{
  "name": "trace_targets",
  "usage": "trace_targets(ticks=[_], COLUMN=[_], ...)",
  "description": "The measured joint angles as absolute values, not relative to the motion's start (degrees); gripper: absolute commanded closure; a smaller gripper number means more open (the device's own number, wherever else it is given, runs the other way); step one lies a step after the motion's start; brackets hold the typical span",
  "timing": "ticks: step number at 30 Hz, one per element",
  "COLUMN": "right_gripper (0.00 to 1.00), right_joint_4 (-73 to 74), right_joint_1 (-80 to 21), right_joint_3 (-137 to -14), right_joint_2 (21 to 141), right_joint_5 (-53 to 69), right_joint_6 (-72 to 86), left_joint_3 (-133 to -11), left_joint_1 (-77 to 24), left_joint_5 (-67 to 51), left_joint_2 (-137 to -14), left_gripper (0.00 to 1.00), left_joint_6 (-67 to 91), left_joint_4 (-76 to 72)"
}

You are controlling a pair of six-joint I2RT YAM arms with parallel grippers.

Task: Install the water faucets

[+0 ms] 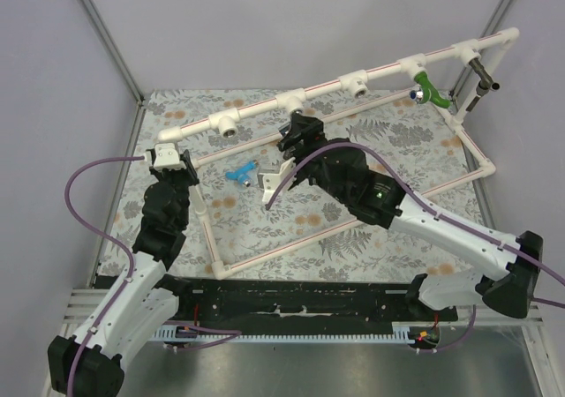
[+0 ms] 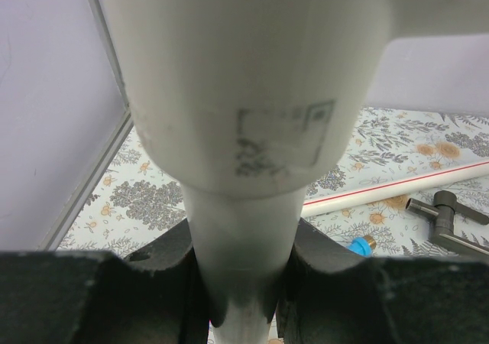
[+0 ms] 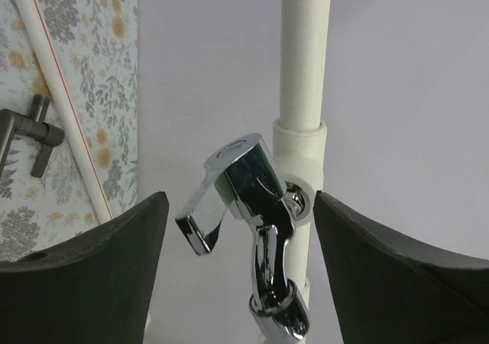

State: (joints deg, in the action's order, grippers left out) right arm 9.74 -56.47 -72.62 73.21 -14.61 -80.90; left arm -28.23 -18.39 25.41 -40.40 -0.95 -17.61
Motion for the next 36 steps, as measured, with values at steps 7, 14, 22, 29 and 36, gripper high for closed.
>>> trace_targets(ticks=[7, 14, 22, 29, 36], right_gripper=[0.90, 1.00, 1.00, 1.00, 0.58], right_joint_4=[-1.91, -4.71, -8.88, -18.48, -20.69], right_joint_1=[-56.99, -57.60, -55.09, -49.74, -44.73], right_joint_3=[-71.64, -71.64, -69.52, -66.78, -66.28], right_joint_2=[78.13, 77.93, 75.35, 71.29, 73.01], right_joint_5=[-20.91, -22.37, -19.29, -19.20, -22.65], right_joint_6=[-80.62, -68.12, -38.83, -3.92, 7.31], left_joint_3=[-28.23, -28.23, -28.23, -28.21, -28.21], left_joint_1=[-18.37, -18.33, -18.35, -18.24, -18.46], left_joint_5=[25.45, 25.71, 25.61, 25.89, 26.04], left_joint_2=[-40.45, -40.45, -40.45, -40.32, -40.03], left_gripper=[0.98, 0.98, 0.98, 0.98, 0.98], left_joint_6=[-0.93, -0.93, -0.97, -0.95, -0.99], left_joint_4=[-17.67, -17.67, -17.67, -17.65, -17.30])
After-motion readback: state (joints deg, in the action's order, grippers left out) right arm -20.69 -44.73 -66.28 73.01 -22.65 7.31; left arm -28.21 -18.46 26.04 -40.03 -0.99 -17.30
